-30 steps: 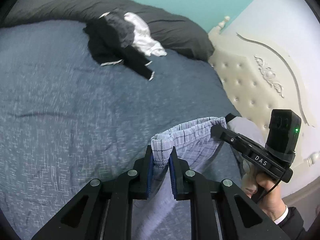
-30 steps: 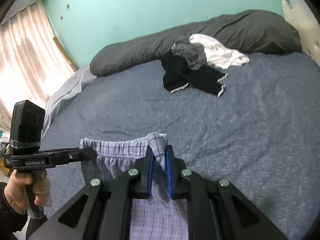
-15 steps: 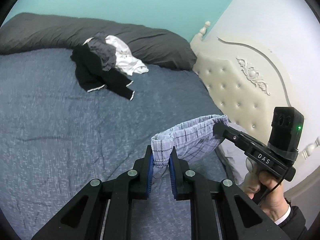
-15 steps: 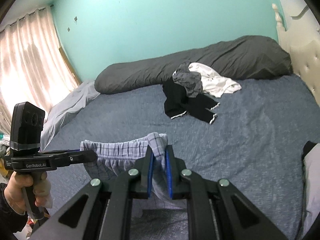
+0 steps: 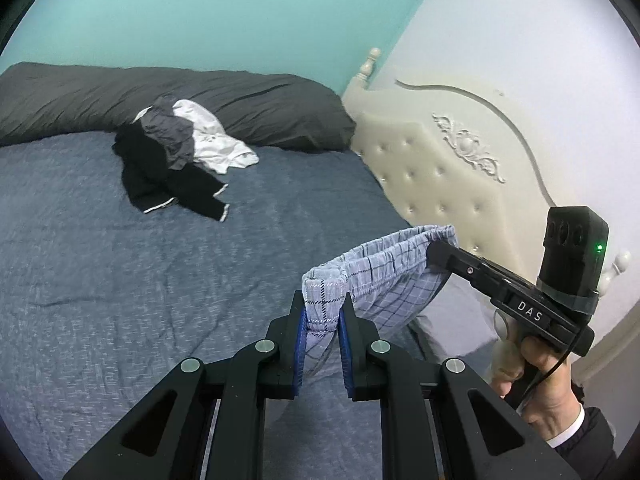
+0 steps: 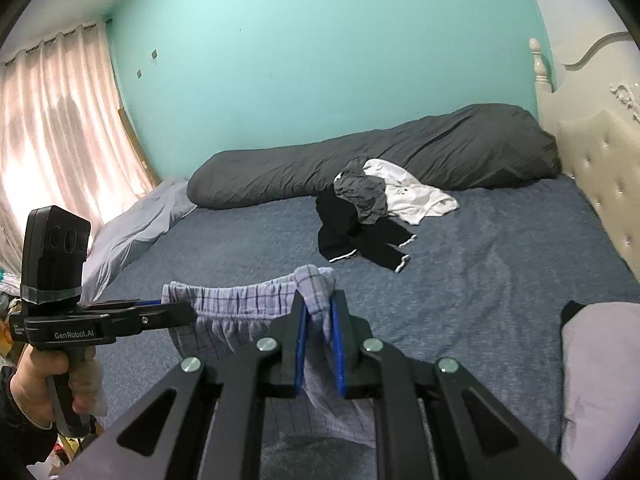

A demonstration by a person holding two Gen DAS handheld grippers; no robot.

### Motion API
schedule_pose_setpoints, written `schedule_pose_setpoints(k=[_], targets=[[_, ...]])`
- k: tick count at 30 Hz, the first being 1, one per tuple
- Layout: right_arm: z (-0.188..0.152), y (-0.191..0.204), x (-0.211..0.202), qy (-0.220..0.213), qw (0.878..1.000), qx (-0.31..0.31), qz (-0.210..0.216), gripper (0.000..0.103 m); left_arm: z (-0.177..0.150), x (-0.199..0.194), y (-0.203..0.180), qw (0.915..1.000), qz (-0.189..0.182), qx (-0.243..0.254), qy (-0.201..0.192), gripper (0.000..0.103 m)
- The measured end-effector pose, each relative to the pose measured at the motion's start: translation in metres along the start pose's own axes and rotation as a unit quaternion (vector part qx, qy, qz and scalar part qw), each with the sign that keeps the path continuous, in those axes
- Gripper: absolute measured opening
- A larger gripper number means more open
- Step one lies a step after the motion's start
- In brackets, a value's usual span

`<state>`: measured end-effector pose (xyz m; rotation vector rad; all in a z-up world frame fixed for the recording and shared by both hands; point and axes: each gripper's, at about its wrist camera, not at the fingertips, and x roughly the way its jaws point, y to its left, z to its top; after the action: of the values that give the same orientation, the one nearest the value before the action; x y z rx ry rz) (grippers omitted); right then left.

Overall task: Fold clothes
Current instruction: 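Lift the checked shorts off the bed with both grippers by the waistband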

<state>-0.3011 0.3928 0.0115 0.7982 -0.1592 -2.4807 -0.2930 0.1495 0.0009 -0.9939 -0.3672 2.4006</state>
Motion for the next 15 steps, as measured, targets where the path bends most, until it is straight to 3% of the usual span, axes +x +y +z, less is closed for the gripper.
schedule_pose_setpoints(k=[15], targets=[[-0.006,-0.031,-0.093,-0.031,0.999,0.008,-0.039,0.011,-0.002,0.003,-0.094,0.9983,-0.035,0.045,0.007,0.016]])
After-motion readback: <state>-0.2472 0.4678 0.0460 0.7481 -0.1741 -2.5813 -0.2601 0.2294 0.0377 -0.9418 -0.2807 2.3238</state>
